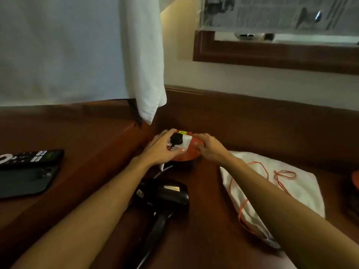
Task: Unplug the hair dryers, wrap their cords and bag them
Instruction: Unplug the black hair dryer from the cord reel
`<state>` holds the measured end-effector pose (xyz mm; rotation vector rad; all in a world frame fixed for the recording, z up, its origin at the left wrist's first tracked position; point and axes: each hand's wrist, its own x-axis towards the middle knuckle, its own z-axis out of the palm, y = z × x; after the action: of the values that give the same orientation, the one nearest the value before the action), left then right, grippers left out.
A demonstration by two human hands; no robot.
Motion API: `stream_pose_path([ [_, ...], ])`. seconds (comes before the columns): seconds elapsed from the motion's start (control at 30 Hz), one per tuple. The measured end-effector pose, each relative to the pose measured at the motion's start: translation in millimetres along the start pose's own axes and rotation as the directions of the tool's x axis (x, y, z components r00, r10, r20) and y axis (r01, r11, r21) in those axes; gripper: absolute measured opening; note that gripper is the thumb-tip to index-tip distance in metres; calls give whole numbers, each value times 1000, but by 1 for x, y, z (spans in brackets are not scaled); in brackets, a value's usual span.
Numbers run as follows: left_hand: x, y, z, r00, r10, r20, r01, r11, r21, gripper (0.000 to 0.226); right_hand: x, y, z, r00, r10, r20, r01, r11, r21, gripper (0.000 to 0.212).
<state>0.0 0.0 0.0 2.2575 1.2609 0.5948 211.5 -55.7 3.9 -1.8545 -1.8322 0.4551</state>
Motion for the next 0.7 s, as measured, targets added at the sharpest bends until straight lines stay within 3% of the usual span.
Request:
stream_pose_path([
  [0.13,3,-12,17,993,-34,110,23,995,101,93,21,10,14,998,2,56,0,999,-35,46],
  [0.47,4,-22,29,997,-18,73,15,999,45,100,18,25,37,998,-50,-25,45,982,-181,51],
  [0.7,0,-16,28,998,-35,58,31,997,68,99,19,19,36,998,-31,-46,22,982,-188,50],
])
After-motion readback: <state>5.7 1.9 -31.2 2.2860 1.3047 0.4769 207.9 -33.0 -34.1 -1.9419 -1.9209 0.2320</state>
